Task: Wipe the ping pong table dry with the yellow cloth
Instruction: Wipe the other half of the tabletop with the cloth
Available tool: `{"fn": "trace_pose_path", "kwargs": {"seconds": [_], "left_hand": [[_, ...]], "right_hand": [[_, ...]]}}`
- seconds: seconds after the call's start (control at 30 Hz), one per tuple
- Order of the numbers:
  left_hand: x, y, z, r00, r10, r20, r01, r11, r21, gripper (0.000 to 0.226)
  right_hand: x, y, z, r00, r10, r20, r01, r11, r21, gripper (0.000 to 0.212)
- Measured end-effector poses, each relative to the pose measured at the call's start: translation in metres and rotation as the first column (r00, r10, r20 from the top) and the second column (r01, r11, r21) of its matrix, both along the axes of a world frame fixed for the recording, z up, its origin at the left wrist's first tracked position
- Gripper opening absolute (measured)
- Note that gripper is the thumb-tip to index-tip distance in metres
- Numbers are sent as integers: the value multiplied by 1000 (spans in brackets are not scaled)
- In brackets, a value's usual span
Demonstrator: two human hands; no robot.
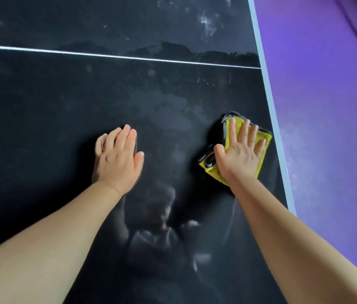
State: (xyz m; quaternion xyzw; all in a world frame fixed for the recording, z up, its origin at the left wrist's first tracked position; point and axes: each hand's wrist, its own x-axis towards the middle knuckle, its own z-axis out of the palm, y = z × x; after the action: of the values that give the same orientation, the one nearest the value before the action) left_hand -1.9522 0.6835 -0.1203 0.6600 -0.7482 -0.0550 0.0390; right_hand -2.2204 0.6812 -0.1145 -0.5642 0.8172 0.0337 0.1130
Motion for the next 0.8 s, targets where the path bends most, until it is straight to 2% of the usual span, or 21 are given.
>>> {"fn": "trace_pose_path", "kwargs": {"seconds": [0.17, 0.3, 0.4, 0.6, 0.8], "left_hand": [[5, -4, -5, 1000, -16, 7, 16, 1000, -2, 59], [10, -8, -7, 1000, -15, -16, 15, 1000, 7, 56], [11, -10, -6, 1000, -7, -29, 8, 1000, 7, 55], [12, -9, -8, 1000, 6, -2, -6, 999, 32, 56], [6, -8, -6, 999, 34, -27, -34, 999, 25, 57]], "right_hand": [[73, -39, -2, 960, 281, 8, -281, 959, -19, 79], [131, -66, -7, 850, 527, 4, -526, 849, -49, 75], [141, -81, -10, 763, 647, -10, -646, 762, -43, 72], [121, -84, -15, 760, 650, 2, -647, 758, -80, 72], [21, -99, -12, 918, 397, 10, -396, 915, -76, 75]]}}
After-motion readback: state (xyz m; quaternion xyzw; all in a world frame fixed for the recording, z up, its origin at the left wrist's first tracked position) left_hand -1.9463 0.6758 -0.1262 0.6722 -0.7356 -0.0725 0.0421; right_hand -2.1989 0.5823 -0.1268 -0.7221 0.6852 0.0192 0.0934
